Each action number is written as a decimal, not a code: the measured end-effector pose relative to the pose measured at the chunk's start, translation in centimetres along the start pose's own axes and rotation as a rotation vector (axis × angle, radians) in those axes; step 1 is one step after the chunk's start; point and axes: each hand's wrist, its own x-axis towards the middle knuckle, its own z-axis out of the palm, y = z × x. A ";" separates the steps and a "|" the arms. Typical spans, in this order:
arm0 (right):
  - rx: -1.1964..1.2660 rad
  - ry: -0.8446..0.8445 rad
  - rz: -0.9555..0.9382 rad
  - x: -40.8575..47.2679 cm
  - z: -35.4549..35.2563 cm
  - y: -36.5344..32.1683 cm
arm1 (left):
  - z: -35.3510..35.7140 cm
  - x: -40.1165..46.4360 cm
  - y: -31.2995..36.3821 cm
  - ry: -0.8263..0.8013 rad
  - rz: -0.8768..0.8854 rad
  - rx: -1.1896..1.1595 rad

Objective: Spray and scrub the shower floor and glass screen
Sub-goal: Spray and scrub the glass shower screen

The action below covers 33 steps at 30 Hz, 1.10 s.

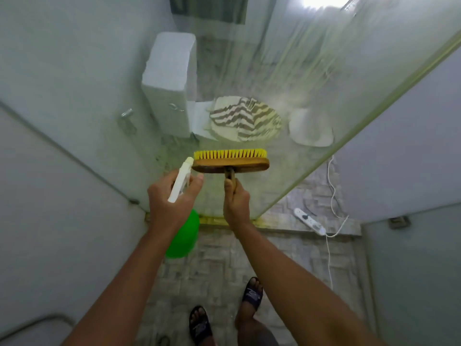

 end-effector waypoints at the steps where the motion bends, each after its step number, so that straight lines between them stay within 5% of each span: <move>1: 0.021 0.027 -0.050 0.4 -0.4 -1.6 | -0.1 -0.1 -0.1 -0.001 -0.008 -0.003; 6: 0.346 0.181 -0.212 3.6 -3.0 -9.4 | -0.2 -0.2 -0.2 -0.012 -0.024 -0.024; 10: 0.239 0.137 -0.299 4.7 -3.8 -6.9 | 0.3 0.1 -0.5 0.000 0.000 -0.037; 16: -0.102 -0.086 0.003 0.4 -1.1 4.2 | 1.6 0.3 -0.1 -0.035 0.002 -0.031; 20: -0.159 -0.110 0.103 -0.7 -1.9 5.4 | 2.3 -0.3 -0.7 -0.044 0.024 0.007; 33: 0.259 0.130 -0.163 4.2 -15.2 -20.7 | -0.1 1.6 11.6 0.029 0.200 -0.141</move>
